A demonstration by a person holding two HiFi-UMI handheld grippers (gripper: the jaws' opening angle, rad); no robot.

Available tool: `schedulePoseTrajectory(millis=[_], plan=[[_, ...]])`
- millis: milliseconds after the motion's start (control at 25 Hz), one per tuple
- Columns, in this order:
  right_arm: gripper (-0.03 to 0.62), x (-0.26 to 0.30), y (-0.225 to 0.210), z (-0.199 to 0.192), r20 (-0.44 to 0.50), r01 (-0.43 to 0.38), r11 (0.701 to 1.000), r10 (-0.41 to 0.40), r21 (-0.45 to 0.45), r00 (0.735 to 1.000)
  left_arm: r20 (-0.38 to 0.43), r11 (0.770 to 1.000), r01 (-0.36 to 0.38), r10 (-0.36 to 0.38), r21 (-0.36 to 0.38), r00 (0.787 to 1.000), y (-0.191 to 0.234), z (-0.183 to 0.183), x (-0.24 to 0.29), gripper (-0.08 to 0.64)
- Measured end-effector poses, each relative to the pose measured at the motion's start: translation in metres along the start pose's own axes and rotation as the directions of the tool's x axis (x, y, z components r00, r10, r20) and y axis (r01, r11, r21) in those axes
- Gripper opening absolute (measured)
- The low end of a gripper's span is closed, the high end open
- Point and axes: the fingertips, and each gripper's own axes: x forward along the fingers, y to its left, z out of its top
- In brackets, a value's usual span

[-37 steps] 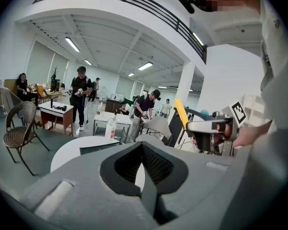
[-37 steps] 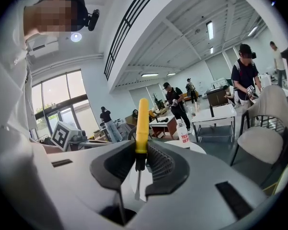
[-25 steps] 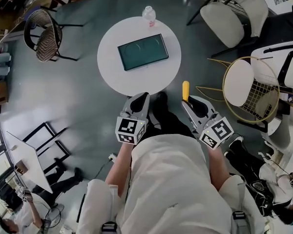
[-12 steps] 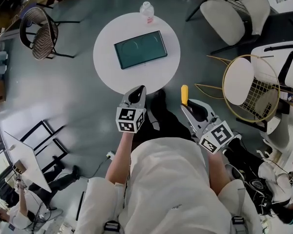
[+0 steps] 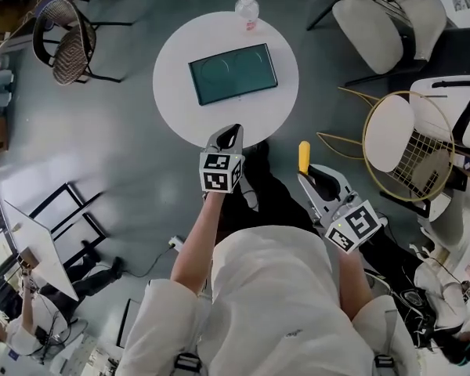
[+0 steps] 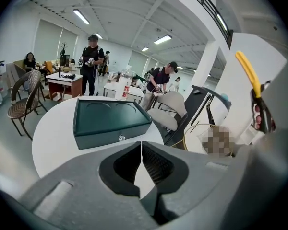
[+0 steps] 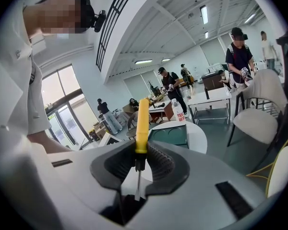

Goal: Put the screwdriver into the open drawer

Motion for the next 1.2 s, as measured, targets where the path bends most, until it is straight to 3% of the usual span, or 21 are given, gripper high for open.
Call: schedulePoseTrajectory(millis=[320,520,920,1200], plan=[[0.083,-0.001,-0.011,-0.007,-0.031,0.016,1.000,-0.015,0.011,0.999,-0.045,0.997,-0.059,0.057,-0.049,0.997,0.012,-0.013,0.031,0.017],[0.083,0.001,-0.016,-0.012,-0.049,0.028,0.999,-0.028,0.015,0.998,-0.081,0.992,-0.097,0.090,-0.087,0.993,0.020,-0.023,0.052,0.075],[0.083,-0.001,-0.023,-0.009,-0.070,0.039,0.999,-0.038,0.018,0.997,-0.117,0.960,-0.202,0.182,-0.192,0.976,0.046,-0.025,0.082,0.118],[0.083,0.000,-0.026,-0.012,-0.073,0.057,0.998,-0.055,0.023,0.996,-0.112,0.951,-0.213,0.192,-0.222,0.975,0.055,-0.017,0.099,0.135]])
